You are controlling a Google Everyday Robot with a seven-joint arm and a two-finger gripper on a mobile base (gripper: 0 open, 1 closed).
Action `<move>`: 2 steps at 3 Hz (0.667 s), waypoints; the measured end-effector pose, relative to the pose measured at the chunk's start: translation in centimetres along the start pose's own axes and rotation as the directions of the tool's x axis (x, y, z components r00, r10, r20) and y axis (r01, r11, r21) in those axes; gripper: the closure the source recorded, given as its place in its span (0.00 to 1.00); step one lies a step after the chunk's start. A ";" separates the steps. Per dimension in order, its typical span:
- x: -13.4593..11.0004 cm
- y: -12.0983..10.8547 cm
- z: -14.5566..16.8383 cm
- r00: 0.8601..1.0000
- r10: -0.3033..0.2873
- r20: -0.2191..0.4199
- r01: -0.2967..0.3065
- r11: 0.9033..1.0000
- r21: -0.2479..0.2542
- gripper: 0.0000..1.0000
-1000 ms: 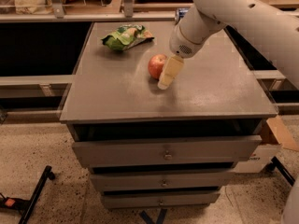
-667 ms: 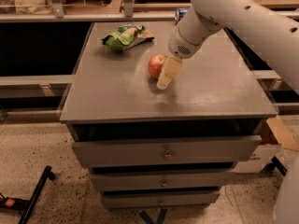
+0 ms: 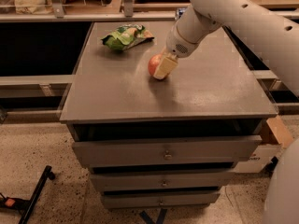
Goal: Pick apple
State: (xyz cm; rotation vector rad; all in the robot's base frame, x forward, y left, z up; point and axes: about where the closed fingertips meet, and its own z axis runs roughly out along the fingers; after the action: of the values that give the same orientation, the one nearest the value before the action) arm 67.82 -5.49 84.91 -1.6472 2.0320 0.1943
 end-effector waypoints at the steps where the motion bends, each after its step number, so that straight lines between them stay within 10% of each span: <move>1: -0.3 0.1 -0.1 1.000 0.016 0.000 -0.016 1.000 -0.019 0.64; 2: -0.6 -0.2 -1.5 0.999 0.035 0.035 -0.034 0.999 -0.033 0.87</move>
Offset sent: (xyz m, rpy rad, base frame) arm -0.0017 -0.0102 0.0442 0.1110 0.0335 -0.0176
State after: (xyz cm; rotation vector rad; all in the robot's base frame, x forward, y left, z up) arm 67.64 -5.67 86.54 -1.6171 2.0423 0.2675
